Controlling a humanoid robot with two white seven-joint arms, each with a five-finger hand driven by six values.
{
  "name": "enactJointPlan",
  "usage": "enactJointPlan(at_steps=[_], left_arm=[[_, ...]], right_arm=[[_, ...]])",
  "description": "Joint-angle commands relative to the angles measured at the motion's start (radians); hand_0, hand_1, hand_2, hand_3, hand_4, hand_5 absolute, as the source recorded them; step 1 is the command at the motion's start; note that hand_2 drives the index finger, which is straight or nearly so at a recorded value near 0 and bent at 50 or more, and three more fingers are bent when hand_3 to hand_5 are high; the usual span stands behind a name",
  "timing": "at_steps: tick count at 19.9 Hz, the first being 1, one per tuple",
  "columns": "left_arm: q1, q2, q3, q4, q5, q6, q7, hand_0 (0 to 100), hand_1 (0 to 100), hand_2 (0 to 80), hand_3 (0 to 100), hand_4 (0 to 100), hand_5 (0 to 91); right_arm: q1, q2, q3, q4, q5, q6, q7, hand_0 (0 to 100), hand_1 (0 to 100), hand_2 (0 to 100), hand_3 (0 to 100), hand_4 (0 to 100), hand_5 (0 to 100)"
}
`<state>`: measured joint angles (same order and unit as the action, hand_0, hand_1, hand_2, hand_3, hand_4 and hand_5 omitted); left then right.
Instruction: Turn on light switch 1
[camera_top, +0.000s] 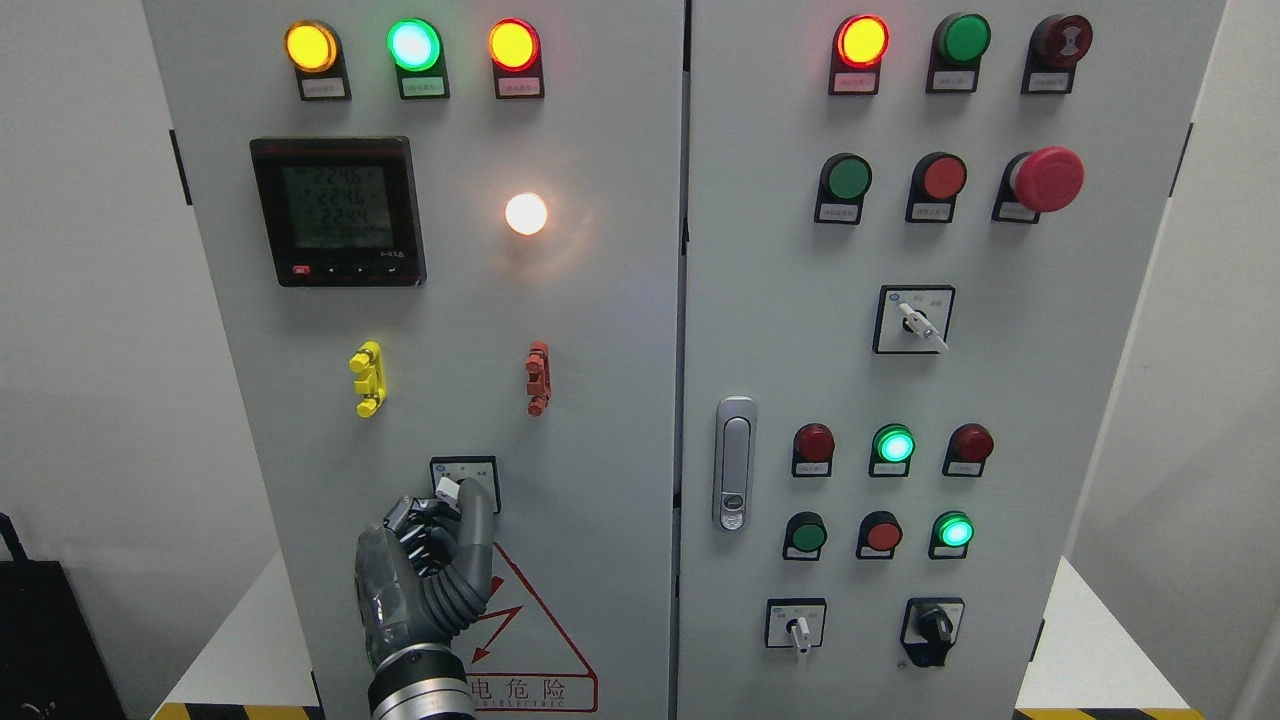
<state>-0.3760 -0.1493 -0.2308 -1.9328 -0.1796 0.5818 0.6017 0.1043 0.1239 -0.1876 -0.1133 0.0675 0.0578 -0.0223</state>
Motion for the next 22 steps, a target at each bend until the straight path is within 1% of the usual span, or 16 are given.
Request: enactJointPlan(at_steps=[1,8,16,18,22], left_arm=[[0.000,0.000,-0.001,0.000,0.000,0.001,0.006,54,44,63.4,100,100,88.5],[0.003,0.000,0.001,-0.002,0.000,0.001,0.006,56,41,63.8,100,100,88.5],[0.005,0.000,0.002,-0.002,-0.001,0.000,0.006,57,40,64.1,100,100,88.5],[0.006,0.000,0.002,-0.002,-0.001,0.001,0.006,55,39,64.3,100,100,88.5],[0.005,0.000,0.002,-0.002,0.000,0.000,0.006,46,39,64.7,100,100,88.5]], right_arm=[[0.000,-0.001,0.000,0.000,0.000,-0.001,0.001,0,0,0,0,0,0],[0.000,-0.001,0.001,0.000,0.000,-0.001,0.001,0,0,0,0,0,0],[0.000,-0.001,0.001,0.000,0.000,-0.001,0.001,0,0,0,0,0,0],[0.000,0.000,0.001,0.000,0.000,-0.001,0.001,0,0,0,0,0,0],[0.000,-0.001,-0.001,0.000,0.000,-0.001,0.001,0,0,0,0,0,0]])
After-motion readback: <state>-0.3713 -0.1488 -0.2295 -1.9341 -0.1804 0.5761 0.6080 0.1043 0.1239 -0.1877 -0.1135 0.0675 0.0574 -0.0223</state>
